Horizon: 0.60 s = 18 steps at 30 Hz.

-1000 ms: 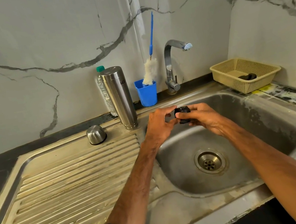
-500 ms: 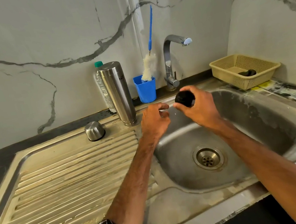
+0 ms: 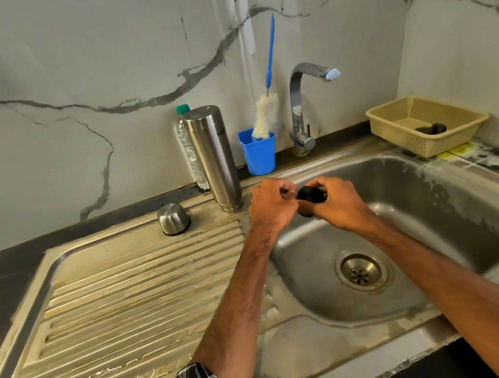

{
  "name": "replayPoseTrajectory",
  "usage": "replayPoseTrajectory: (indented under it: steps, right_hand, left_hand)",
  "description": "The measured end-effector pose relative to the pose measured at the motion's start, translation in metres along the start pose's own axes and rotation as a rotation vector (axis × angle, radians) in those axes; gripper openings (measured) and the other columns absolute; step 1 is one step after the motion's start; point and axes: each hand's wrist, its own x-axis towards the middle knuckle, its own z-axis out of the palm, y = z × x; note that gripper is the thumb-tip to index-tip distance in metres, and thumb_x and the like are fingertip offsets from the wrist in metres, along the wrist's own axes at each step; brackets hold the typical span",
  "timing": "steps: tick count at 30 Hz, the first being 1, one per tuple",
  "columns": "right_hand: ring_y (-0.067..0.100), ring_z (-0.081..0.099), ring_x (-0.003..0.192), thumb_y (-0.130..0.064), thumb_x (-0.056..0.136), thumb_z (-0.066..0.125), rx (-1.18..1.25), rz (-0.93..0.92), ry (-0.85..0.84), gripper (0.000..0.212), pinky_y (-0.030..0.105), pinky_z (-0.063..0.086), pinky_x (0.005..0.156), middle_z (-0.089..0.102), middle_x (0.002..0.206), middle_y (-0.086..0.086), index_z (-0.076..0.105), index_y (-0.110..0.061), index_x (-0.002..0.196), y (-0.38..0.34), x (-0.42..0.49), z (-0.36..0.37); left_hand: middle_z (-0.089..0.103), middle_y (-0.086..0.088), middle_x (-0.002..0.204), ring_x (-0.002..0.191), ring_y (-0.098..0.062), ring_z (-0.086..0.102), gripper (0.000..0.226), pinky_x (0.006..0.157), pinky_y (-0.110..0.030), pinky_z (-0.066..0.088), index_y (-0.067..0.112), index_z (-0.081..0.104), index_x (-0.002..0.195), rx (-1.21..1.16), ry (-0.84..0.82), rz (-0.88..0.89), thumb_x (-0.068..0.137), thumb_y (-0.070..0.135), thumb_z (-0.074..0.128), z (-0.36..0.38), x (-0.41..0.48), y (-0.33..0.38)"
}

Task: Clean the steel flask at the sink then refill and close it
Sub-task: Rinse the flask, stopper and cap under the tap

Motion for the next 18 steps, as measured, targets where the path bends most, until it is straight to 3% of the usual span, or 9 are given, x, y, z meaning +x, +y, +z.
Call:
replayPoseTrajectory:
  steps: [2, 7, 10, 13, 18]
  right_hand:
    - [0.008, 0.066, 0.083, -0.038, 0.083, 0.079, 0.027, -0.004, -0.028, 0.030, 0.026, 0.056, 0.069, 0.069, 0.092, -0.008, 0.064, -0.022, 0.103, -0.005, -0.002, 0.003]
    - [0.005, 0.066, 0.091, -0.049, 0.084, 0.074, -0.002, -0.017, -0.071, 0.038, 0.017, 0.047, 0.070, 0.069, 0.096, -0.011, 0.066, -0.022, 0.109, -0.015, -0.009, 0.010]
    - [0.000, 0.062, 0.094, -0.044, 0.081, 0.079, 0.044, -0.048, -0.053, 0.041, 0.014, 0.044, 0.072, 0.068, 0.103, -0.012, 0.064, -0.024, 0.113, -0.037, -0.014, 0.017]
    - [0.002, 0.058, 0.102, -0.031, 0.079, 0.084, 0.020, -0.136, -0.105, 0.045, 0.011, 0.039, 0.075, 0.065, 0.111, -0.012, 0.063, -0.025, 0.118, -0.072, -0.016, 0.031]
    - [0.013, 0.060, 0.106, -0.021, 0.075, 0.087, -0.122, -0.252, -0.179, 0.052, 0.023, 0.046, 0.085, 0.067, 0.117, 0.000, 0.064, -0.018, 0.121, -0.127, 0.000, 0.068]
  left_hand:
    - [0.075, 0.003, 0.104, 0.098, -0.008, 0.067, 0.018, 0.091, -0.029, 0.057, 0.016, 0.078, 0.105, -0.014, 0.001, -0.008, 0.090, 0.008, 0.071, -0.008, -0.002, 0.002]
    - [0.076, 0.002, 0.098, 0.090, -0.007, 0.068, 0.013, 0.084, -0.027, 0.057, 0.015, 0.078, 0.099, 0.007, -0.030, 0.011, 0.090, 0.009, 0.070, -0.031, -0.018, 0.005]
    - [0.076, 0.001, 0.095, 0.086, -0.007, 0.069, 0.010, 0.080, -0.022, 0.054, 0.012, 0.078, 0.096, 0.036, 0.005, 0.017, 0.092, 0.011, 0.069, -0.063, -0.034, -0.011]
    - [0.078, 0.005, 0.096, 0.085, -0.006, 0.070, 0.010, 0.080, -0.024, 0.053, 0.017, 0.078, 0.095, 0.072, 0.148, 0.003, 0.094, 0.014, 0.069, -0.104, -0.051, -0.039]
    - [0.075, 0.013, 0.090, 0.087, -0.011, 0.071, 0.017, 0.079, -0.034, 0.058, 0.028, 0.076, 0.085, 0.113, 0.319, -0.166, 0.088, 0.014, 0.066, -0.145, -0.069, -0.081]
